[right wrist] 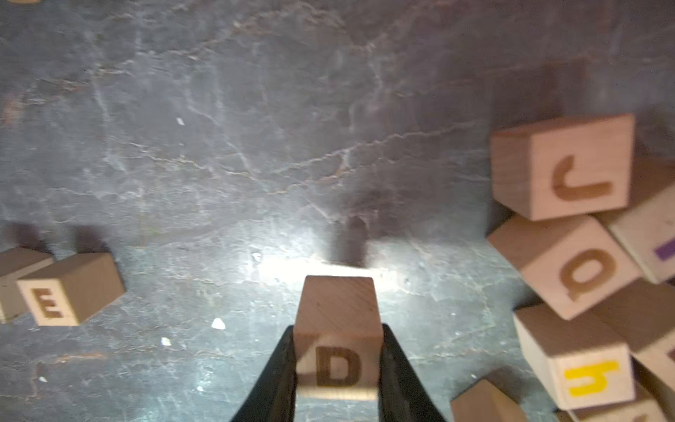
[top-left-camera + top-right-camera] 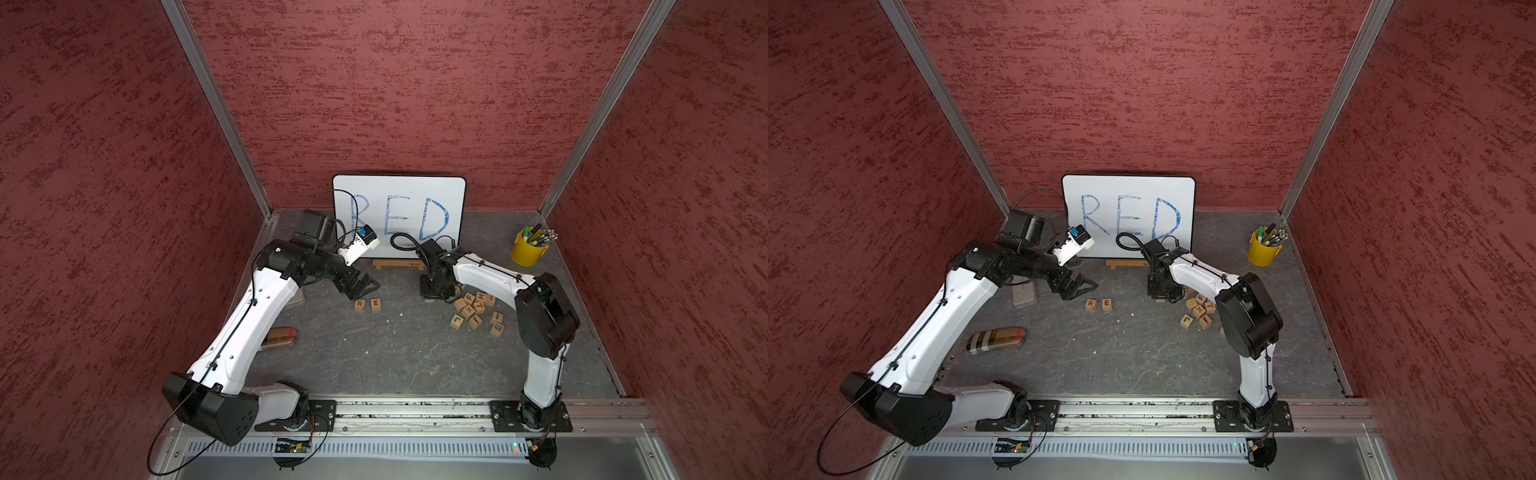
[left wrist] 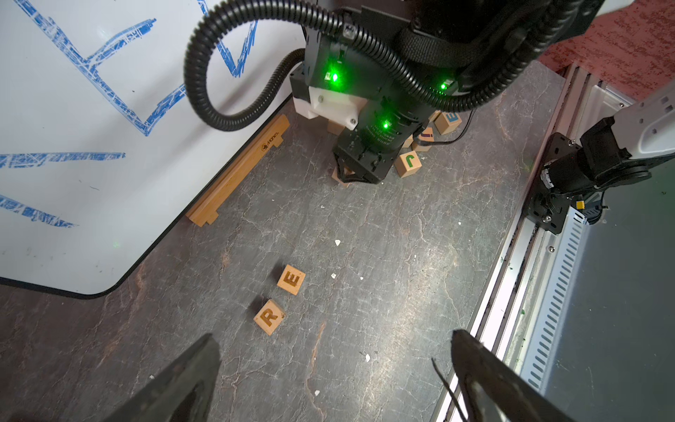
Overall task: Assemble the uppercase word "red" with letter blocks
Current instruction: Pick up the letter block from the center of the board, then place the letter block at the center of the board.
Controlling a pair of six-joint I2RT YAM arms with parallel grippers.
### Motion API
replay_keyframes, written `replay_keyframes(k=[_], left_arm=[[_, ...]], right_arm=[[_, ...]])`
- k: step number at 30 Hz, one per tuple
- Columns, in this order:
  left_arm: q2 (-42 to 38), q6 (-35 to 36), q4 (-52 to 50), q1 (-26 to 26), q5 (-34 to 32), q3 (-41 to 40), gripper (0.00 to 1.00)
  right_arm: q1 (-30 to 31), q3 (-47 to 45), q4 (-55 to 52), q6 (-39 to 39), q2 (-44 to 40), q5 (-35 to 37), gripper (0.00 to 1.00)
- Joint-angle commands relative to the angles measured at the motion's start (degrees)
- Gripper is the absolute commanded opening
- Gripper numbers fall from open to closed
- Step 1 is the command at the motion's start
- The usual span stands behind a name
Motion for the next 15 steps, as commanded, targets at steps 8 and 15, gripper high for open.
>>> replay_keyframes(k=[8, 15], left_arm=[[-3.3, -0.9, 2.6, 4.1, 1.2, -4.3, 0.99], [-5.2, -0.4, 2.5, 9.3, 3.7, -5.8, 1.00]], right_arm=[[5.1, 11.1, -2.8, 3.3, 8.1, -1.1, 0.31], [7.0, 16.8, -4.2, 4.0, 12.7, -1.6, 0.31]])
